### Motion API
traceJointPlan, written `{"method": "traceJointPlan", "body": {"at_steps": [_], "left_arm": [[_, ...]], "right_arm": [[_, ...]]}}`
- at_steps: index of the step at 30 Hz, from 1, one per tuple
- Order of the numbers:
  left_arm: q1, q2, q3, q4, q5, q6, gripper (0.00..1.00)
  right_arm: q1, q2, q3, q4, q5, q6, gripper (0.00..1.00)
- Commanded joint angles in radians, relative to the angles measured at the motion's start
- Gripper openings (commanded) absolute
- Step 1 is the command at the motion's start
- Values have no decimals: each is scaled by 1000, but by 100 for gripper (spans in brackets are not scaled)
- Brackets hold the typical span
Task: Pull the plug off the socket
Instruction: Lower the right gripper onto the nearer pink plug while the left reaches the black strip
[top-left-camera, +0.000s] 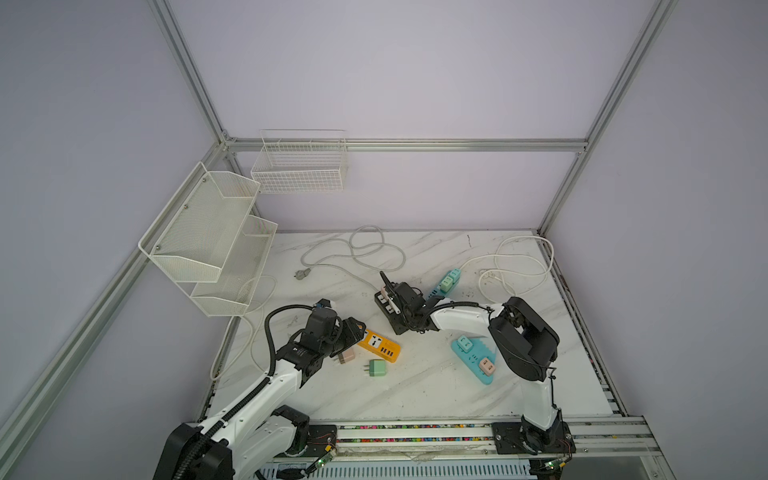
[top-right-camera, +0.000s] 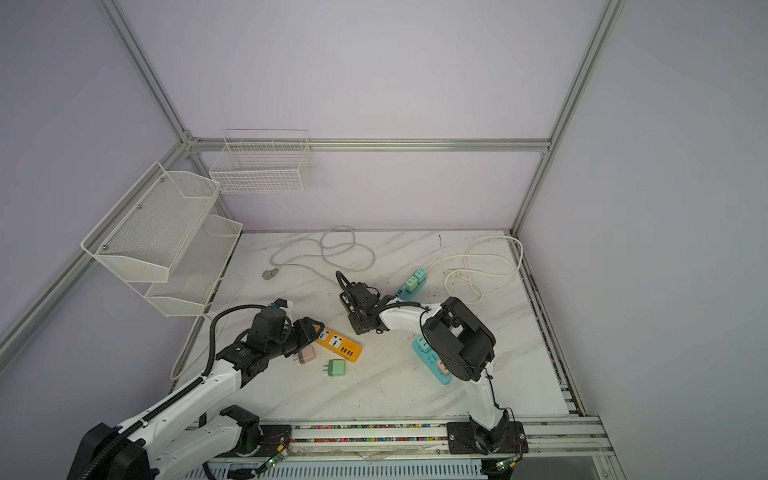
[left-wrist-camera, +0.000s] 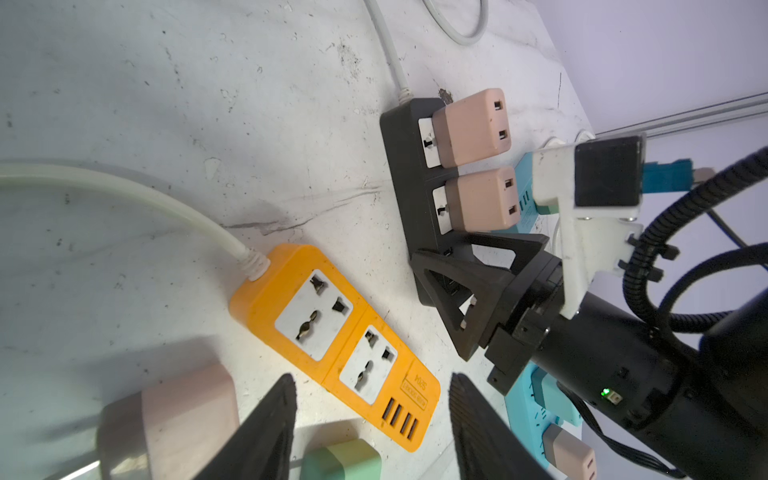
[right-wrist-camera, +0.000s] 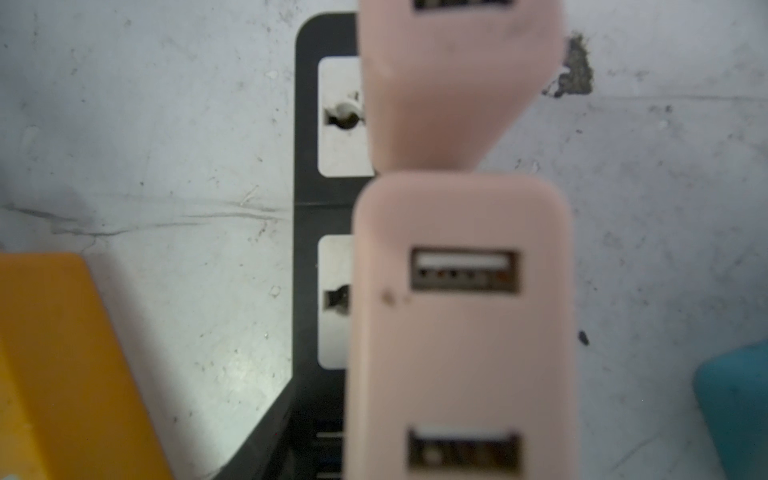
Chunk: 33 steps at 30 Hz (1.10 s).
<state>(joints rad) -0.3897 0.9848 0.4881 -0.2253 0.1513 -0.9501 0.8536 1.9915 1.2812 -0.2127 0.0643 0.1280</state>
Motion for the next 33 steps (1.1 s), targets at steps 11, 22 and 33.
{"method": "traceJointPlan", "body": {"at_steps": [11,22,33], "left_arm": [[-5,79,165,8,-4,65,60],[-6,160,220,36,19,72,60],[-15,255,275,85,39,71,59]], "right_arm": [[51,-118,-143,-3,-13,50,49],[51,-165,-125,-22,31,57,65],[50,-293,-87,-64,39,98,74]]}}
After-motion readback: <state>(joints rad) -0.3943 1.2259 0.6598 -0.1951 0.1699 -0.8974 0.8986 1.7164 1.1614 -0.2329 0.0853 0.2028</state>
